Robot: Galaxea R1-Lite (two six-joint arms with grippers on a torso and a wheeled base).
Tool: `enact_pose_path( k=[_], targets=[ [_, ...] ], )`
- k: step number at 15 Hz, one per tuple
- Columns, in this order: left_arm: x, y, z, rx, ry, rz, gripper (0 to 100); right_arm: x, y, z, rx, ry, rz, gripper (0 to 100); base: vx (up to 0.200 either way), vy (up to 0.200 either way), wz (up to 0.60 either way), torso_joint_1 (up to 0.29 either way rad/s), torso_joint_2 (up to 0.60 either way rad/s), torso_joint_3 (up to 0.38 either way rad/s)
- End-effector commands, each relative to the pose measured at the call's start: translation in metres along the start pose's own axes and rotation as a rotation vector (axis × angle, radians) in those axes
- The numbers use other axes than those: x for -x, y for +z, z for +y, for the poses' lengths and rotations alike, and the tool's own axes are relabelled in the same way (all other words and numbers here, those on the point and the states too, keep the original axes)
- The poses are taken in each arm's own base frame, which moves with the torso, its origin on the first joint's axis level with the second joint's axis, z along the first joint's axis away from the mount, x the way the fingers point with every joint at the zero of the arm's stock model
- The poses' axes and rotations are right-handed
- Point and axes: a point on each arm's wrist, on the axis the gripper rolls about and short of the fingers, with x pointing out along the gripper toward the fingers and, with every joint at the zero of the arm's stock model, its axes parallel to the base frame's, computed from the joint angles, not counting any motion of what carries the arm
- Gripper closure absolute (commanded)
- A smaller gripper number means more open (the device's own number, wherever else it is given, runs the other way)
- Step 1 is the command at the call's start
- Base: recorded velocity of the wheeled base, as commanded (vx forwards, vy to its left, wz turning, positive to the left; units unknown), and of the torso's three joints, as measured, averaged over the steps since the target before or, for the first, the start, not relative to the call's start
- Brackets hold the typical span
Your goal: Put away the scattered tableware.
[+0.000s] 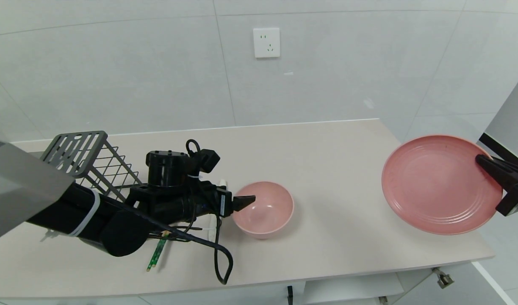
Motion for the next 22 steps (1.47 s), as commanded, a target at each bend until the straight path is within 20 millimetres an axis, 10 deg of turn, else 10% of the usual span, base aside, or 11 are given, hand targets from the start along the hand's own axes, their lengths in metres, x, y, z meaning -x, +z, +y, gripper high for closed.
enact_pose_path(
  k=[1, 18, 19, 22],
  targets=[
    [-0.002, -0.006, 0.001, 0.009, 0.001, 0.020, 0, 0.000, 0.000, 0.000, 0.000, 0.000, 0.001, 100, 0.000, 0.000, 0.00, 0.000, 0.00, 0.000],
    [-0.018, -0.040, -0.005, 0.015, -0.032, 0.087, 0, 0.000, 0.000, 0.000, 0.000, 0.000, 0.001, 100, 0.000, 0.000, 0.00, 0.000, 0.00, 0.000],
    [-0.017, -0.042, -0.005, 0.016, -0.031, 0.093, 100, 0.000, 0.000, 0.000, 0.000, 0.000, 0.000, 100, 0.000, 0.000, 0.00, 0.000, 0.00, 0.000],
    [-0.008, -0.033, -0.007, 0.008, -0.032, 0.062, 100, 0.000, 0.000, 0.000, 0.000, 0.000, 0.000, 100, 0.000, 0.000, 0.00, 0.000, 0.00, 0.000]
  ],
)
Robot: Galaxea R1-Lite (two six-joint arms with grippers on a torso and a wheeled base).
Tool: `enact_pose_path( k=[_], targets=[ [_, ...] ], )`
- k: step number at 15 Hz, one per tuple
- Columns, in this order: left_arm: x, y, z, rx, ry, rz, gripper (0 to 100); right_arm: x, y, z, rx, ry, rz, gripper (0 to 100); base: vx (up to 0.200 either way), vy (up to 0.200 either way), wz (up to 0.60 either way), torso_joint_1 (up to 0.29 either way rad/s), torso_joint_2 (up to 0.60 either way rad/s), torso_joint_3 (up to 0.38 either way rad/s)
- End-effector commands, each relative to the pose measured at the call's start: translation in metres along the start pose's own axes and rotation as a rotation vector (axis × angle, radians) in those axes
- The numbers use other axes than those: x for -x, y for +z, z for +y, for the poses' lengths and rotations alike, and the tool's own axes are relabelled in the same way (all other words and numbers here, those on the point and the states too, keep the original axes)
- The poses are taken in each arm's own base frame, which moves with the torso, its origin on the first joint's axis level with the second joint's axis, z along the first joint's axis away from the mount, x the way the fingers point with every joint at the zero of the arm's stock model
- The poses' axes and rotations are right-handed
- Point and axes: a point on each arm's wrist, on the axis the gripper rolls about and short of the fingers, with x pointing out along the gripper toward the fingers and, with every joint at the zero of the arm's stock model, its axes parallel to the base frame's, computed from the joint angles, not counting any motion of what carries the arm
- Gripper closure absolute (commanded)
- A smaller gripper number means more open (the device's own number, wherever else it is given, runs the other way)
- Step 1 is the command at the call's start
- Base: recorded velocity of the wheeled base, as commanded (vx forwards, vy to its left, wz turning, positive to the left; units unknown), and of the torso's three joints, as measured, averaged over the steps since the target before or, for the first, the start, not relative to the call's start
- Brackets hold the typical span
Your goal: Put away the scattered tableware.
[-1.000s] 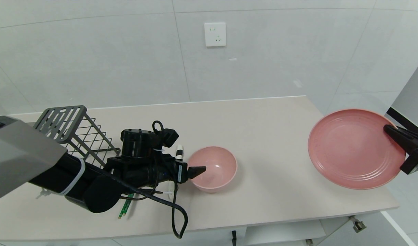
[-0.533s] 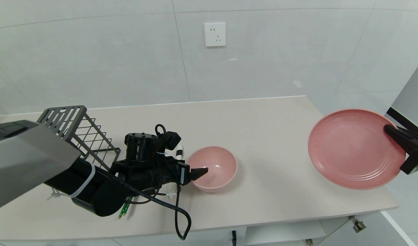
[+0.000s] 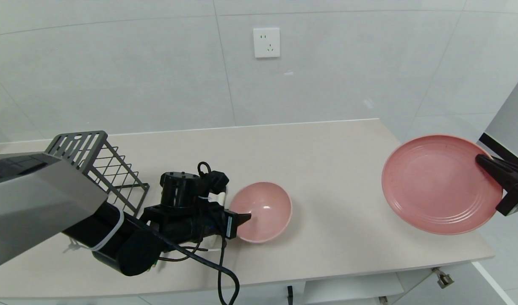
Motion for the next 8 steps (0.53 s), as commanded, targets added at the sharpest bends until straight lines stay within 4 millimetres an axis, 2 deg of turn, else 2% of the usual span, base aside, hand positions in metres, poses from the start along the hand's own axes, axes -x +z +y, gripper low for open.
enact_pose_path(
  k=[1, 4, 8],
  targets=[
    [0.017, 0.017, -0.004, -0.016, 0.000, -0.067, 100, 0.000, 0.000, 0.000, 0.000, 0.001, 0.001, 100, 0.000, 0.000, 0.00, 0.000, 0.00, 0.000],
    [0.041, 0.038, -0.013, -0.048, -0.008, -0.156, 100, 0.000, 0.000, 0.000, 0.000, 0.001, 0.001, 100, 0.000, 0.000, 0.00, 0.000, 0.00, 0.000],
    [0.064, 0.046, -0.021, -0.091, -0.021, -0.280, 100, 0.000, 0.000, 0.000, 0.001, -0.001, -0.001, 100, 0.000, 0.000, 0.00, 0.000, 0.00, 0.000]
  ],
)
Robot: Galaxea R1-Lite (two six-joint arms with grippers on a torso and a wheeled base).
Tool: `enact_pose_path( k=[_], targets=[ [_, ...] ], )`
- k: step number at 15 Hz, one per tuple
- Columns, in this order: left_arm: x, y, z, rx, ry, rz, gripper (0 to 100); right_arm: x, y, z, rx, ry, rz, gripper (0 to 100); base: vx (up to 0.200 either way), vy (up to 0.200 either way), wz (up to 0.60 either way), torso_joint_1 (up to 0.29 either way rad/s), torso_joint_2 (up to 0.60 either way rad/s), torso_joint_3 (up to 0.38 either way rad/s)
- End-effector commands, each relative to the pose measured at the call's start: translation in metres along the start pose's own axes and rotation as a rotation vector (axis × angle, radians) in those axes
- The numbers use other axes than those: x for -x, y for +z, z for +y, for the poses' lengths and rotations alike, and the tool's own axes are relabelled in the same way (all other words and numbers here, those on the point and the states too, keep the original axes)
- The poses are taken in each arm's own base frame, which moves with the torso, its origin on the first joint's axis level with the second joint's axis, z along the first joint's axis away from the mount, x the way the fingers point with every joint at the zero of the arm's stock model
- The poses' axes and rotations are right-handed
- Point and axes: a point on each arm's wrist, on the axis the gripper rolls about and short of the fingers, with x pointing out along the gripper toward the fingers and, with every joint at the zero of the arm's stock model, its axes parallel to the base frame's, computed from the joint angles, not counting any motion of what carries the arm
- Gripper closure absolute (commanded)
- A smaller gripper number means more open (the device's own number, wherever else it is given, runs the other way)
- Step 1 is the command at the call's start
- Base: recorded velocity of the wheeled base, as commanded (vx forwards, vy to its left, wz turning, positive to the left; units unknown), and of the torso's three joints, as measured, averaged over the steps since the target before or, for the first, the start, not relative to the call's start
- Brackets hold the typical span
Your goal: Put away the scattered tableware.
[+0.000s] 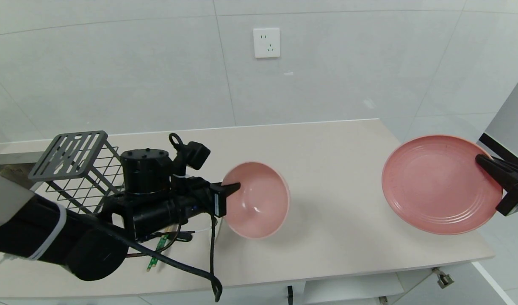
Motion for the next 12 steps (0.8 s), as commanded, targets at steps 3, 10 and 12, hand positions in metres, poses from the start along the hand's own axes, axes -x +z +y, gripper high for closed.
enact_pose_path(
  k=[3, 10, 12],
  targets=[
    [0.026, 0.004, -0.007, -0.037, -0.006, -0.139, 100, 0.000, 0.000, 0.000, 0.000, 0.001, 0.001, 100, 0.000, 0.000, 0.00, 0.000, 0.00, 0.000],
    [0.086, -0.005, -0.024, -0.027, -0.010, -0.213, 100, 0.002, -0.002, 0.001, -0.003, 0.002, 0.011, 100, 0.000, 0.000, 0.00, 0.000, 0.00, 0.000],
    [0.110, -0.006, -0.026, -0.051, 0.014, -0.241, 100, 0.002, -0.002, 0.001, -0.003, 0.002, 0.009, 100, 0.000, 0.000, 0.00, 0.000, 0.00, 0.000]
  ],
)
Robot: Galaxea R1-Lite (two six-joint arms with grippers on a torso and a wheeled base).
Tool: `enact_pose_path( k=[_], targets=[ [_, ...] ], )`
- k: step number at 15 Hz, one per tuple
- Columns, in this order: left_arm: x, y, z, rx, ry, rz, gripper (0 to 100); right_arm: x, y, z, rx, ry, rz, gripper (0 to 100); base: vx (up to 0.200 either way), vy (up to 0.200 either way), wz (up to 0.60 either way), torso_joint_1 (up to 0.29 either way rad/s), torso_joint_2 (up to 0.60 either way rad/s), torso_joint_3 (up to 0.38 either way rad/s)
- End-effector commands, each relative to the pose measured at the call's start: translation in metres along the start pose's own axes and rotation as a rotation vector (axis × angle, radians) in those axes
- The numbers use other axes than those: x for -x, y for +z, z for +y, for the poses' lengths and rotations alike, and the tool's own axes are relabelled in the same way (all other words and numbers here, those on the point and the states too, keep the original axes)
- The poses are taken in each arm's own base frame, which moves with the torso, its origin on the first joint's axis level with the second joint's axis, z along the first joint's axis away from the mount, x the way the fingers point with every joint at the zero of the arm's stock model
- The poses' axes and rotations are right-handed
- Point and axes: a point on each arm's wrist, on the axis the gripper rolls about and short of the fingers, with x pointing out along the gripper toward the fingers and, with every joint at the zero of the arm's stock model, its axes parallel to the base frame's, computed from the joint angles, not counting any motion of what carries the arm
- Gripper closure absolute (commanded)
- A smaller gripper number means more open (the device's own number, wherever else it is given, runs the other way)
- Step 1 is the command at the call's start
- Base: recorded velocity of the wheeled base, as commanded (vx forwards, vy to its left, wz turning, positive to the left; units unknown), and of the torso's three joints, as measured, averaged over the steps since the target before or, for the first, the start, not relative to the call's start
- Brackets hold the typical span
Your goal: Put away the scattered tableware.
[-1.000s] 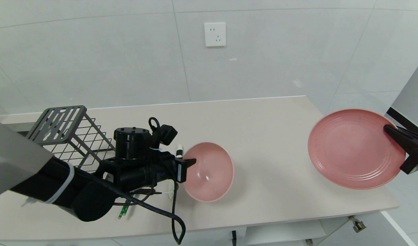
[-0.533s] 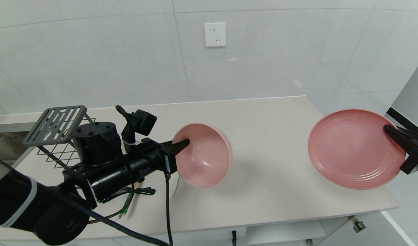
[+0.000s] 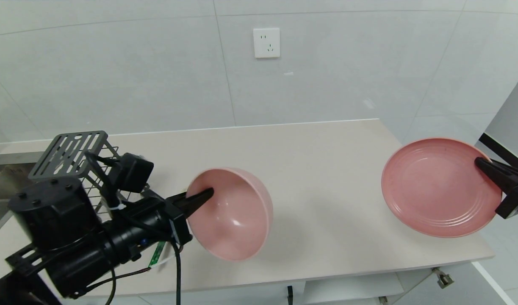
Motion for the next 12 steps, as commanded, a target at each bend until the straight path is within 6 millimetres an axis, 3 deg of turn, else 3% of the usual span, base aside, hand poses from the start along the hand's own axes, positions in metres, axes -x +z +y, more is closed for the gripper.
enact_pose_path(
  k=[1, 5, 9, 12],
  targets=[
    [0.032, 0.009, -0.002, -0.029, 0.030, -0.059, 100, 0.000, 0.000, 0.000, 0.000, 0.000, -0.002, 100, 0.000, 0.000, 0.00, 0.000, 0.00, 0.000],
    [0.042, 0.011, -0.003, -0.043, -0.044, -0.078, 100, 0.002, 0.005, 0.001, 0.003, 0.000, -0.024, 100, 0.000, 0.000, 0.00, 0.000, 0.00, 0.000],
    [0.035, 0.004, 0.005, 0.041, 0.023, -0.036, 100, 0.001, 0.005, 0.001, -0.002, 0.005, -0.020, 100, 0.000, 0.000, 0.00, 0.000, 0.00, 0.000],
    [0.028, 0.010, -0.006, 0.105, -0.042, -0.101, 100, -0.002, 0.009, 0.000, -0.018, 0.006, -0.041, 100, 0.000, 0.000, 0.00, 0.000, 0.00, 0.000]
  ],
)
